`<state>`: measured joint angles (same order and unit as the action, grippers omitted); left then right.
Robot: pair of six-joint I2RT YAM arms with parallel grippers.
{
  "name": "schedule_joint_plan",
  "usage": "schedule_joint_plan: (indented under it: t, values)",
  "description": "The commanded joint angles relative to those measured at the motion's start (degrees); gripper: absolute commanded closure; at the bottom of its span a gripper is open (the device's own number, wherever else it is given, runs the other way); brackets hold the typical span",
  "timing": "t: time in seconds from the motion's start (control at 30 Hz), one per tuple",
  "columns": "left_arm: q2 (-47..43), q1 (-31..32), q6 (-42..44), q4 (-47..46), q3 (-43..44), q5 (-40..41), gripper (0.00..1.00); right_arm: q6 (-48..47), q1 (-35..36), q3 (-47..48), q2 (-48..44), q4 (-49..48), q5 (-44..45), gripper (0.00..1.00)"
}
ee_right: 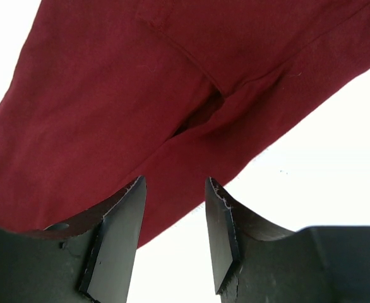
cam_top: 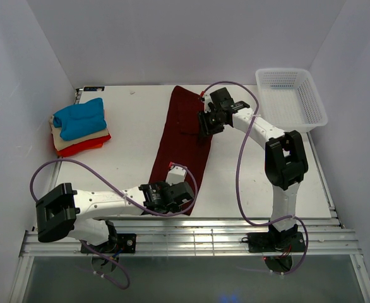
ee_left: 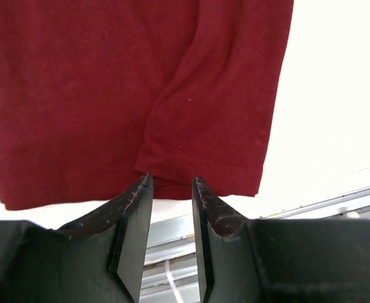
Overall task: Fold and stack the t-shirts
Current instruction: Rotate the tshirt 90 degrees
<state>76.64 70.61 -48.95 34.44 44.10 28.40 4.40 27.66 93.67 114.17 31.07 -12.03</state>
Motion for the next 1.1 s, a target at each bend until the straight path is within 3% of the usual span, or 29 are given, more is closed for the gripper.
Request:
schedule_joint_plan:
  t: [0.0, 0.7, 0.9, 1.07]
  values:
    - [-1.23, -0.91, 0.70, -4.46, -1.90, -0.71, 0.58, 0.52, 0.38, -0.85, -2.99, -1.10, 0.43, 0.52]
    - [0.96, -4.60, 1.75, -8.42, -5.60, -2.47, 0.61, 0.34, 0.47, -3.93, -4.66, -1.36, 0.78, 0.52]
    - [0.53, -4.60, 0.61, -7.89, -5.16, -2.83, 0.82, 0.52, 0.47, -5.34, -4.92, -1.98, 0.78, 0.52]
    - [-1.49, -4.60, -0.36, -6.31, -4.55, -2.91, 0.89, 0.61, 0.38, -6.13, -5.01, -2.33, 0.87, 0.52]
